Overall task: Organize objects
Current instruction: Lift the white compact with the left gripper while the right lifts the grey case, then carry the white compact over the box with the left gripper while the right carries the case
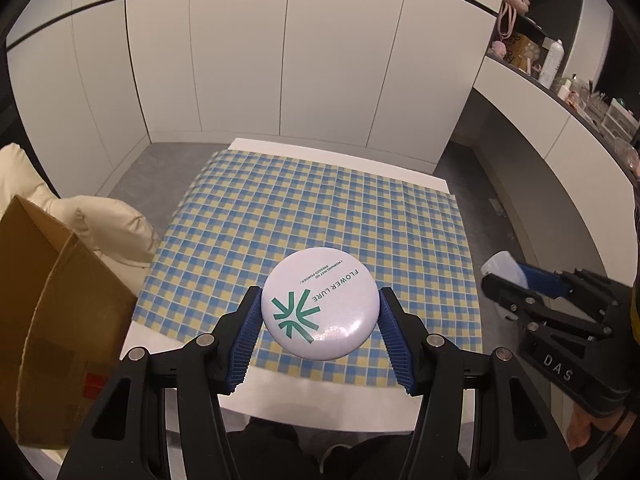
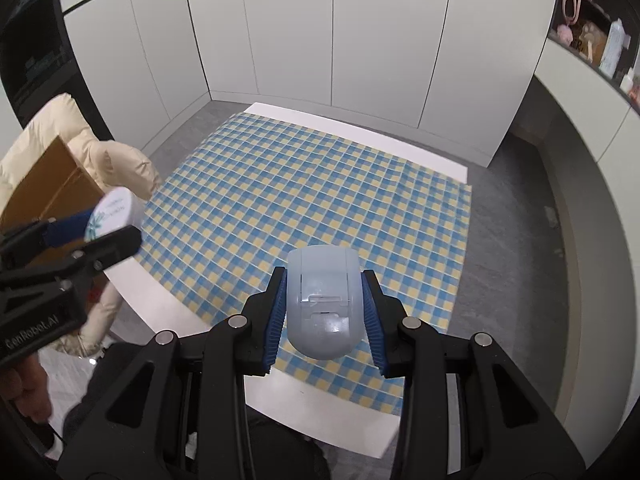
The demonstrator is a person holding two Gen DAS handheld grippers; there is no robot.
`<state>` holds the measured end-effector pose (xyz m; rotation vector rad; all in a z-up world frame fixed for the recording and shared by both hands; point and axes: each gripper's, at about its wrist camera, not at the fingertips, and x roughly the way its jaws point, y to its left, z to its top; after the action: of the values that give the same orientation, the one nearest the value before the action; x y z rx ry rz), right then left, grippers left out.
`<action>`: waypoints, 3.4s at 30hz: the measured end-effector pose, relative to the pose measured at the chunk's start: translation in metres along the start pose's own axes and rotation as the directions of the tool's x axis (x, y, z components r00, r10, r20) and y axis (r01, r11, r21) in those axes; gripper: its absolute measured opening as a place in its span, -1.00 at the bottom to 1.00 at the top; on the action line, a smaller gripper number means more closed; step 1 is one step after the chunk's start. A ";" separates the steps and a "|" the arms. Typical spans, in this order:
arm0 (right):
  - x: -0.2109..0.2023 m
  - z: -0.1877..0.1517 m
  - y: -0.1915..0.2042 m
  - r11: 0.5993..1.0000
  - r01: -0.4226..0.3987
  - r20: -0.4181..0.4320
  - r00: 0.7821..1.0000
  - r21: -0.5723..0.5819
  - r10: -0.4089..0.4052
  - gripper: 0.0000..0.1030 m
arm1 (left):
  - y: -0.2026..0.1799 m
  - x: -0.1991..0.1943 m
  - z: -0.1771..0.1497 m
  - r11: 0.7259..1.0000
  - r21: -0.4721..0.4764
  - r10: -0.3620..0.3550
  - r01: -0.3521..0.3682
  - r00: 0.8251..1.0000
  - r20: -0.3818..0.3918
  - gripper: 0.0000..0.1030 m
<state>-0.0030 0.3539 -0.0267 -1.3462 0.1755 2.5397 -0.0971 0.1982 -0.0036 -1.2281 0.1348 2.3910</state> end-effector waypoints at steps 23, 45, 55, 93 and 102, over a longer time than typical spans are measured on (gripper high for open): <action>-0.038 0.001 -0.032 0.999 0.007 0.064 0.998 0.053 -0.010 -0.27 | -0.012 0.008 -0.012 0.999 0.022 -0.035 0.034 0.999 0.023 0.11; -0.029 0.006 -0.029 0.998 0.049 0.075 0.996 0.050 -0.053 -0.27 | -0.002 0.004 -0.004 0.997 0.038 -0.069 0.066 0.994 0.089 0.11; -0.026 0.013 -0.025 0.998 0.028 0.084 0.996 0.062 -0.033 -0.27 | 0.009 0.001 -0.009 0.998 0.037 -0.059 0.056 0.993 0.099 0.11; -0.011 0.042 0.048 0.999 -0.037 0.108 0.994 0.004 0.036 -0.27 | 0.082 -0.019 -0.016 0.998 -0.070 0.011 -0.002 0.991 0.134 0.11; -0.007 0.048 0.063 0.999 -0.048 0.107 0.993 -0.013 0.049 -0.27 | 0.098 -0.025 -0.020 0.995 -0.093 0.033 -0.020 0.989 0.143 0.11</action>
<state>-0.0549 0.3036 0.0050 -1.2192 0.1760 2.6494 -0.1117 0.0962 -0.0071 -1.0934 -0.0040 2.5244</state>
